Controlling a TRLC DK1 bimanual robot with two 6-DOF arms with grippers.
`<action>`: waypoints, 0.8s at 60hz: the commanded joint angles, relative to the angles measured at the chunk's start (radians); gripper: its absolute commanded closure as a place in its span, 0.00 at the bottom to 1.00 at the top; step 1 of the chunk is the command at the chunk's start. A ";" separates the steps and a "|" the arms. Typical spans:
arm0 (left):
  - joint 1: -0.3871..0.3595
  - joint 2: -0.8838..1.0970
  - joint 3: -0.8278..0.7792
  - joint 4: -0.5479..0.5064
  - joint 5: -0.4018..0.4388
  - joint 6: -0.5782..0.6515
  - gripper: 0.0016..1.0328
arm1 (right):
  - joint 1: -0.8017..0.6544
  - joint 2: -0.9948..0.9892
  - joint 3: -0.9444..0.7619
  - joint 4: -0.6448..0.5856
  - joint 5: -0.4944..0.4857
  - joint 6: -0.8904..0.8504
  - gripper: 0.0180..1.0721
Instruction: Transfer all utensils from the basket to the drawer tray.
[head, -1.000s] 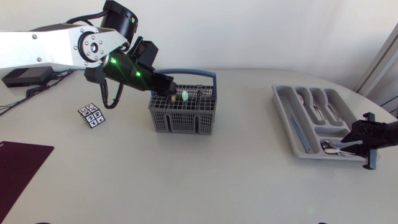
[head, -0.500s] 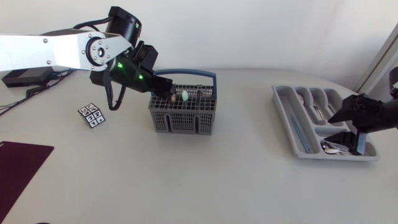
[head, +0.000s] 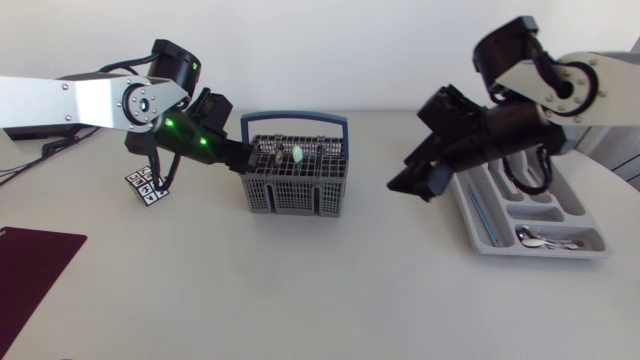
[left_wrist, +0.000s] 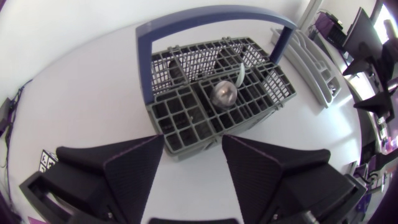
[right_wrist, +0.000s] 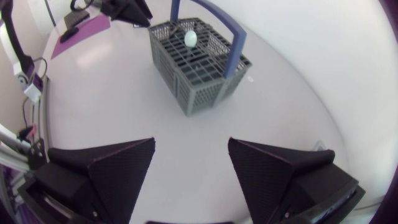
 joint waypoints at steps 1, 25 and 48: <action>0.033 -0.026 -0.037 0.008 0.055 0.068 0.37 | 0.076 0.079 0.078 0.021 0.017 0.198 0.19; 0.117 -0.052 -0.101 0.055 0.229 0.263 0.37 | 0.274 0.389 0.376 0.102 0.065 0.537 0.19; 0.137 -0.040 -0.175 0.190 0.319 0.346 0.37 | 0.315 0.541 0.454 0.248 0.085 0.695 0.35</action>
